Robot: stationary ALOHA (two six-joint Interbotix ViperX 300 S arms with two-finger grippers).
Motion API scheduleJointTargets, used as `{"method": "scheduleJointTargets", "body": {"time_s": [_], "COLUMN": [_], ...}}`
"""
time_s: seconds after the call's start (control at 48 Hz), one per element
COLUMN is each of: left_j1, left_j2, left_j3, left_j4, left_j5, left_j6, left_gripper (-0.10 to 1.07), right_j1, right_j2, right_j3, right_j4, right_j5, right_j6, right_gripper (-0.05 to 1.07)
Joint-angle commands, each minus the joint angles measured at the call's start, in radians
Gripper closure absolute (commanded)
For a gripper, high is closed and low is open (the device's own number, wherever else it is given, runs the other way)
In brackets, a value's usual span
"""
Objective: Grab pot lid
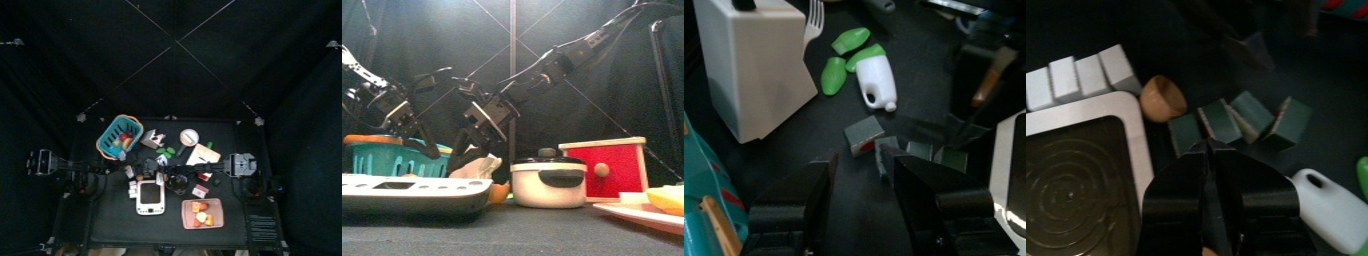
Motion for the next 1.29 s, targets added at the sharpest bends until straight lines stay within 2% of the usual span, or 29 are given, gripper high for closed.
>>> {"method": "scheduleJointTargets", "body": {"time_s": [0.0, 0.104, 0.333, 0.646, 1.271], "left_j1": [-0.043, -0.074, -0.123, -0.121, -0.103], "left_j2": [-0.046, -0.069, -0.058, -0.058, -0.058], "left_j3": [-0.006, 0.012, 0.026, 0.071, 0.075], "left_j4": [-0.032, -0.051, -0.071, -0.074, -0.074], "left_j5": [0.012, 0.034, 0.123, 0.144, 0.144], "left_j6": [0.002, 0.002, 0.000, 0.002, 0.002], "left_gripper": [0.18, 0.18, 0.18, 0.18, 0.18], "right_j1": [-0.025, -0.040, -0.077, -0.066, -0.038], "right_j2": [-0.058, -0.055, -0.020, -0.005, 0.028], "right_j3": [-0.012, -0.015, -0.048, -0.049, -0.069], "right_j4": [-0.003, -0.006, -0.009, -0.009, -0.002], "right_j5": [-0.002, -0.002, 0.005, 0.080, 0.072], "right_j6": [-0.003, -0.003, -0.003, -0.005, -0.003], "right_gripper": [0.52, 0.52, 0.52, 0.52, 0.52]}}
